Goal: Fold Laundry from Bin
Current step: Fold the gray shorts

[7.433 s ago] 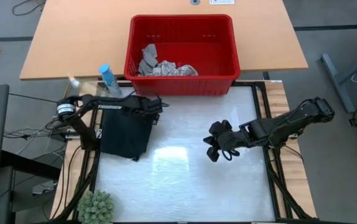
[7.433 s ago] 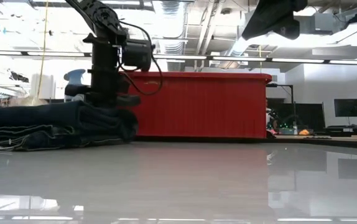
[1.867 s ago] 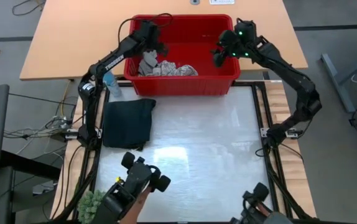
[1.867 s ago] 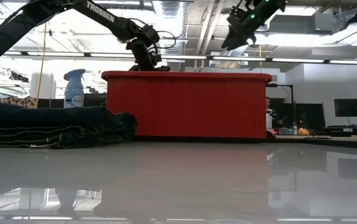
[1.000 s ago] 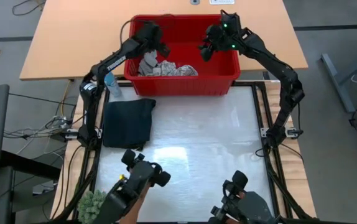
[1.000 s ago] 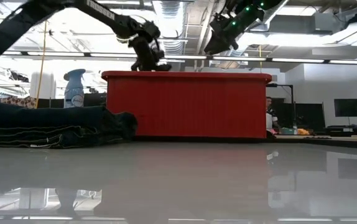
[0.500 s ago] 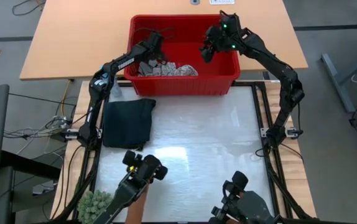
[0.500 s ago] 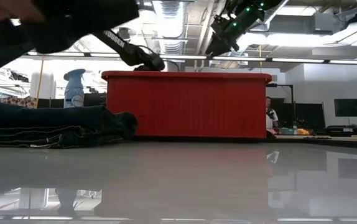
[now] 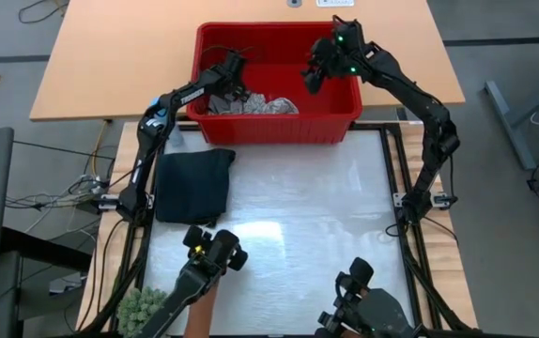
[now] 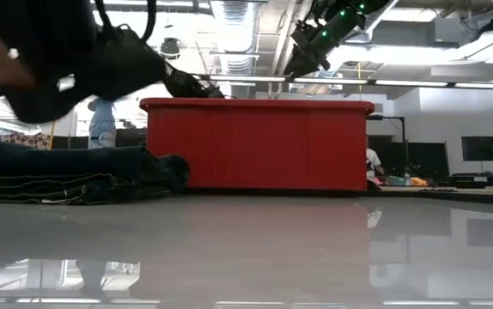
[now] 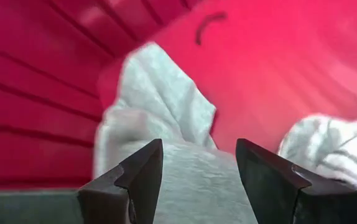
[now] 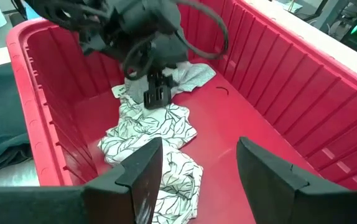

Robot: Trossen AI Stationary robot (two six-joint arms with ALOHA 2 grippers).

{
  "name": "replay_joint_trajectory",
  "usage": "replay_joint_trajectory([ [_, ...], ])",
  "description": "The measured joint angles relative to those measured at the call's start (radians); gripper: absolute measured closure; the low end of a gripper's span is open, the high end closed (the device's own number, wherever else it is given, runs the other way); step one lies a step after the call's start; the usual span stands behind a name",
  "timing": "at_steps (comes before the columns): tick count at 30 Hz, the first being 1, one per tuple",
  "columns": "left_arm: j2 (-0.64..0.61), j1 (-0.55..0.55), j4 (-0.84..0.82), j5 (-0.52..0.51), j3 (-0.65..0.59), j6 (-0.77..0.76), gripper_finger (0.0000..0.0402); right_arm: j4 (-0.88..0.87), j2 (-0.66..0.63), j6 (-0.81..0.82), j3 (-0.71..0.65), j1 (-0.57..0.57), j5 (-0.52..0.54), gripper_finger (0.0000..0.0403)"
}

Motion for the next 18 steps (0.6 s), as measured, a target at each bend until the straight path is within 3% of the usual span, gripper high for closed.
replay_joint_trajectory([
  [10, 0.083, -0.007, -0.071, 0.049, 0.000, 0.078, 0.0217, 0.007, -0.001, 0.001, 0.000, 0.000, -0.002, 0.0177],
  [13, 0.083, -0.005, -0.079, 0.081, 0.000, 0.100, 0.0269, 0.008, -0.001, 0.001, 0.000, 0.000, -0.003, 0.0177],
  [16, 0.084, 0.001, -0.097, 0.122, 0.001, 0.108, 0.0363, 0.017, -0.001, 0.001, 0.000, 0.000, -0.003, 0.0177],
  [18, 0.084, 0.006, -0.099, 0.153, 0.001, 0.096, 0.0388, 0.024, -0.001, 0.001, 0.000, 0.000, -0.003, 0.0177],
])
